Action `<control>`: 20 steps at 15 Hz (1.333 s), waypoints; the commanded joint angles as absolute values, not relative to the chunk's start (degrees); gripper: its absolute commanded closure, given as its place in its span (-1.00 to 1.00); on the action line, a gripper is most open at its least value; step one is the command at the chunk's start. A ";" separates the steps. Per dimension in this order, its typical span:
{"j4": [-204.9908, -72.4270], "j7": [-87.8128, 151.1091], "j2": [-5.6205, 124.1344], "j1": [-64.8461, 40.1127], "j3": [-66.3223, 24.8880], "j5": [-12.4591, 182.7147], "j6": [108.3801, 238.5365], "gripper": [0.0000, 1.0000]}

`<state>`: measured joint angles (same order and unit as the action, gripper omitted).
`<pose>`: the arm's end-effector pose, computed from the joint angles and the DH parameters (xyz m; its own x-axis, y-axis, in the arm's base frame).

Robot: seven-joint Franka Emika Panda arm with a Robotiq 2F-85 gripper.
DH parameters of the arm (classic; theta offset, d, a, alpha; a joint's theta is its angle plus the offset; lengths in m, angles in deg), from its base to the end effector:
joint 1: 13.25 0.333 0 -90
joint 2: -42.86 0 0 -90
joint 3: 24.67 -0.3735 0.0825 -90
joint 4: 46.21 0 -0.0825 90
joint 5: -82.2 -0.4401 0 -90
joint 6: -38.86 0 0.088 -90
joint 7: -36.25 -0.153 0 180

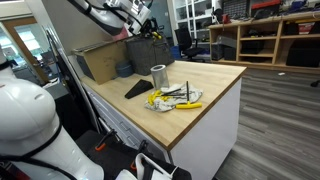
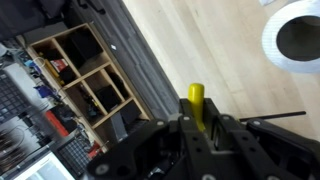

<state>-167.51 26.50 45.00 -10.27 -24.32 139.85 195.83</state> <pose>0.6600 0.0482 0.4423 0.6363 0.7056 0.3118 0.3874 -0.6418 0.6618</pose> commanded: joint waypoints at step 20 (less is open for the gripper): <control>-167.66 -12.28 62.15 -4.89 -30.81 177.81 166.07 0.92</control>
